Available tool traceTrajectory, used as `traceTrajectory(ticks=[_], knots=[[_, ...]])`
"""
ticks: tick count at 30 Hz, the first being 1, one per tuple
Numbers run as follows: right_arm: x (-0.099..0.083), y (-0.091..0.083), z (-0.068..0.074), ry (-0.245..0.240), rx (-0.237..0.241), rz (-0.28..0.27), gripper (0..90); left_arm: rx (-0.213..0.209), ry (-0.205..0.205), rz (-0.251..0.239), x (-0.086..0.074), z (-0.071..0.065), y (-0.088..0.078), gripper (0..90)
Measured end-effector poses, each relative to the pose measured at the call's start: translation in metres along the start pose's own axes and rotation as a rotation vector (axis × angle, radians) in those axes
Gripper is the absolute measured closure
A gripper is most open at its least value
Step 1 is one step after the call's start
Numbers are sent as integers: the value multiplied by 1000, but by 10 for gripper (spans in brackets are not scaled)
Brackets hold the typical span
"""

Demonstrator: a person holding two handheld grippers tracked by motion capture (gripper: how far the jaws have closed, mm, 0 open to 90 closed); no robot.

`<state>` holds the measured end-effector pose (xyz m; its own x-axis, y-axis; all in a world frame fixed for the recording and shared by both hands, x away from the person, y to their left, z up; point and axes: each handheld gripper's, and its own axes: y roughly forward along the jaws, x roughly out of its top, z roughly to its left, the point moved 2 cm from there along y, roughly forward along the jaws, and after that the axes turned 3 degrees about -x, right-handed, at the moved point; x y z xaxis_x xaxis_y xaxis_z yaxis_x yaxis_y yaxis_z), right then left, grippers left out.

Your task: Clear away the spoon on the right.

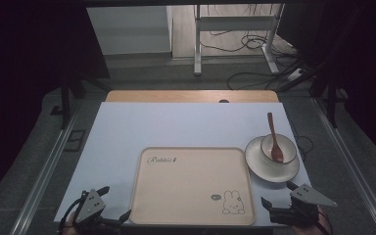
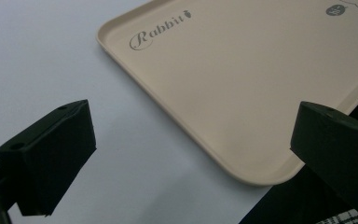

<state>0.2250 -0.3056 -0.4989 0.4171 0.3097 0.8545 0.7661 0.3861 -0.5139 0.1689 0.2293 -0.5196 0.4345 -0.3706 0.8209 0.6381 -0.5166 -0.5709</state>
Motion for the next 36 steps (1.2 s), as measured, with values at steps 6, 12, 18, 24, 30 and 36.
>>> traceTrajectory(ticks=[6, 12, 18, 24, 30, 36], knots=[[1, -2, -1, -9, 11, -18, 0, 1, -8, -3, 0, 1, -1, 0], [0, 1, -1, -16, 20, 0, 0, 4, -13, -6, -1, 1, -1, 0], [0, 3, 0, -30, 25, 4, 0, 16, -15, -13, -1, 1, -2, 0], [0, 4, 1, -35, 27, 10, 0, 27, -17, -26, -1, 1, -3, 0], [1, 4, 1, -22, 32, 11, 0, 17, -16, -24, -1, 1, -3, 0], [7, 3, 0, -4, 43, 3, 0, 9, -12, -19, -1, 1, -2, 0]])
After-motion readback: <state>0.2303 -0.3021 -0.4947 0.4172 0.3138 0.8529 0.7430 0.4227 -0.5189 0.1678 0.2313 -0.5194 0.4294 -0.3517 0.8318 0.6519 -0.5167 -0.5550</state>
